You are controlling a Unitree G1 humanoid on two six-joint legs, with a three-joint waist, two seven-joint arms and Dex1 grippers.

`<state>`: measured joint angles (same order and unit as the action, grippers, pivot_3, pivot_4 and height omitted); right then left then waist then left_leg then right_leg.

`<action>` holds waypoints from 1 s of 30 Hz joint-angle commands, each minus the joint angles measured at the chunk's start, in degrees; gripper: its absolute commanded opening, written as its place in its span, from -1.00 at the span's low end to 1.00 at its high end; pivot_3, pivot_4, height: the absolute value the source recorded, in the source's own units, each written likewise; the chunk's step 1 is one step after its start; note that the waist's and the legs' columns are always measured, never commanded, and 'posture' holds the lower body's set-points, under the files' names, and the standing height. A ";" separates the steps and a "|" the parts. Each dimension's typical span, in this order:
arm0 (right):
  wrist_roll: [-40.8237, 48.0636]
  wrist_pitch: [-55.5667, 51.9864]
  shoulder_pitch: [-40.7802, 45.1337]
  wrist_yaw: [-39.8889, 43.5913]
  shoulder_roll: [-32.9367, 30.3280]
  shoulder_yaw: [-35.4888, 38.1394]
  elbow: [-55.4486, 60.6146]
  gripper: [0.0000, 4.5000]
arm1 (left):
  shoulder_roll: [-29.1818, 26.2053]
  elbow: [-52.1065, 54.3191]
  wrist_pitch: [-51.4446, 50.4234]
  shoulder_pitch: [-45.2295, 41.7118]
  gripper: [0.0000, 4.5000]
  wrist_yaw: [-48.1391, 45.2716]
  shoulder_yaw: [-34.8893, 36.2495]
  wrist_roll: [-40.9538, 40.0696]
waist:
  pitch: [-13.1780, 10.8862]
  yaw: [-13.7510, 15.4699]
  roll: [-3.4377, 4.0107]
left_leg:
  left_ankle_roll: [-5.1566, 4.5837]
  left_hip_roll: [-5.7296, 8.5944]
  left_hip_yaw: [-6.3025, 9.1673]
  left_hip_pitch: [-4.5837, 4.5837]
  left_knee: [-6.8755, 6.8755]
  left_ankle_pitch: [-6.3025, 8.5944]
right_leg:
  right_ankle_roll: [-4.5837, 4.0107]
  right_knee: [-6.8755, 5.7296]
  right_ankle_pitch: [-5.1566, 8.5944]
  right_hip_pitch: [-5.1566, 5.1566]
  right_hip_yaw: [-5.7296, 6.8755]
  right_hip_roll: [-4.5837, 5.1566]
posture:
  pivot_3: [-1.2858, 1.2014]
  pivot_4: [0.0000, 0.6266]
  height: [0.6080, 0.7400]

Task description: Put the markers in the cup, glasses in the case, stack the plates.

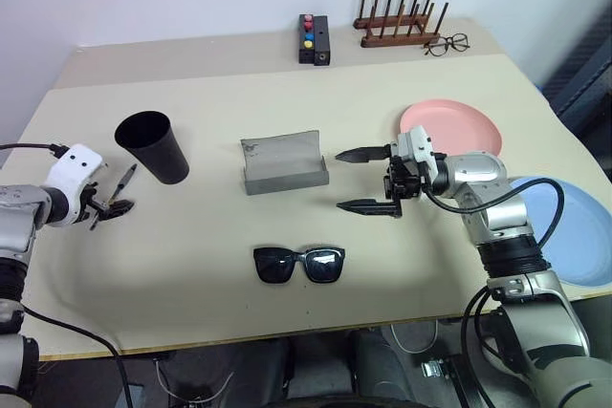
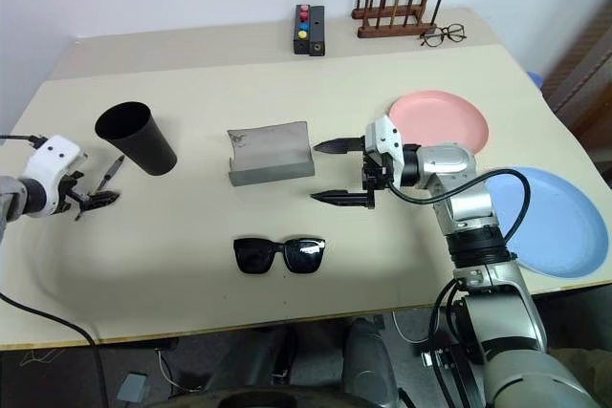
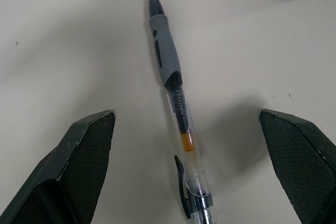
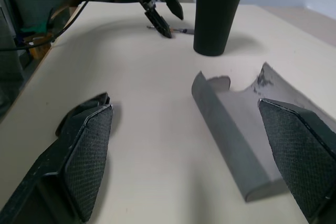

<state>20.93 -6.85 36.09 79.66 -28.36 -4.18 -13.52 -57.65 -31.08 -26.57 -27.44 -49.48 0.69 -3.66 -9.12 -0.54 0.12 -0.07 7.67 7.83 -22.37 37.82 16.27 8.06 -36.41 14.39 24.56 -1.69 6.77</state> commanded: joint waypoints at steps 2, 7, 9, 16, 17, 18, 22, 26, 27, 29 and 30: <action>1.11 -1.24 0.13 -1.09 -1.07 0.77 4.04 1.00 | 0.66 -2.04 -2.02 0.90 0.76 -1.85 -1.74 1.71 | 0.05 -0.09 0.08 | 0.00 0.00 0.00 0.00 0.01 0.00 | 0.00 -0.01 0.00 0.00 0.00 0.00 | 0.03 -0.52 1.00; 0.34 0.43 -0.30 -1.46 -0.60 0.56 2.38 1.00 | -0.12 -0.07 -5.40 3.33 -0.29 -3.74 -1.45 1.64 | 0.08 -0.31 0.13 | 0.00 -0.01 0.00 0.02 0.01 0.00 | 0.00 -0.08 0.00 0.03 0.00 -0.01 | 0.03 -0.52 1.00; -0.04 1.35 -0.36 -1.51 -0.19 0.25 1.54 1.00 | -0.52 1.78 -7.47 5.22 -0.74 -4.56 -1.44 1.46 | 0.14 -0.57 0.23 | 0.00 -0.01 -0.02 0.05 0.00 0.00 | 0.00 -0.12 0.00 0.04 0.00 -0.01 | 0.03 -0.52 1.00; 0.11 2.79 0.12 -0.62 -0.21 0.37 -0.29 1.00 | -0.34 11.39 -14.25 12.72 -0.99 -2.39 6.10 -2.46 | 0.17 -2.04 0.29 | -0.01 -0.03 -0.20 0.14 -0.22 0.01 | -0.02 -0.23 0.01 0.24 -0.01 0.05 | 0.03 -0.52 1.00; 0.17 2.92 0.21 -0.53 -0.27 0.45 -0.42 1.00 | -0.21 14.34 -16.10 14.61 -0.99 -1.86 8.73 -3.77 | 0.17 -2.13 0.29 | -0.01 -0.03 -0.22 0.14 -0.27 0.01 | -0.02 -0.23 0.01 0.31 -0.02 0.06 | 0.03 -0.52 1.00; 0.20 3.05 0.27 -0.45 -0.31 0.50 -0.53 1.00 | -0.07 17.03 -17.50 16.36 -0.99 -1.42 11.00 -4.93 | 0.17 -2.21 0.29 | -0.01 -0.03 -0.22 0.14 -0.31 0.02 | -0.02 -0.23 0.01 0.37 -0.02 0.06 | 0.03 -0.52 1.00; -0.04 4.29 0.66 -0.11 -0.16 0.56 -1.78 1.00 | 2.42 28.04 -22.86 23.30 -0.99 0.75 21.33 -9.99 | 0.16 -2.14 0.27 | 0.02 -0.03 -0.24 0.13 -0.48 0.02 | -0.06 -0.23 -0.02 0.58 -0.03 0.07 | 0.03 -0.52 1.00; -0.39 5.97 1.58 -0.01 0.48 0.43 -3.99 1.00 | 8.72 38.02 -26.32 31.25 -0.99 4.56 33.08 -14.13 | 0.14 -1.84 0.23 | 0.03 -0.04 -0.25 0.11 -0.46 0.03 | -0.10 -0.18 -0.04 0.56 -0.03 0.07 | 0.03 -0.52 1.00; -0.45 6.35 1.82 0.01 0.67 0.38 -4.51 1.00 | 10.50 39.68 -27.68 32.66 -0.99 5.41 35.75 -15.38 | 0.13 -1.79 0.22 | 0.03 -0.04 -0.25 0.11 -0.45 0.03 | -0.12 -0.16 -0.05 0.55 -0.03 0.07 | 0.03 -0.52 1.00; -0.58 7.07 2.26 0.12 1.05 0.27 -5.57 1.00 | 15.24 42.09 -27.22 32.69 -0.99 9.25 41.65 -17.59 | 0.14 -1.60 0.20 | 0.04 -0.06 -0.25 0.10 -0.44 0.02 | -0.16 -0.11 -0.08 0.53 -0.01 0.06 | 0.03 -0.52 1.00; -0.64 7.47 2.45 0.25 1.17 0.23 -6.13 1.00 | 17.69 42.95 -25.36 31.62 -0.99 12.28 44.16 -17.89 | 0.13 -1.35 0.20 | 0.05 -0.07 -0.24 0.10 -0.43 0.02 | -0.18 -0.09 -0.09 0.50 0.01 0.05 | 0.03 -0.52 1.00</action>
<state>20.14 -0.71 36.96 79.61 -27.76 -4.19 -19.83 -41.14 9.00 -54.14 5.68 -41.21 39.10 -20.25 -8.99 -1.90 0.32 -0.01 7.59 7.61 -22.26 37.39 16.28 7.84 -36.45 14.27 25.03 -1.63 6.82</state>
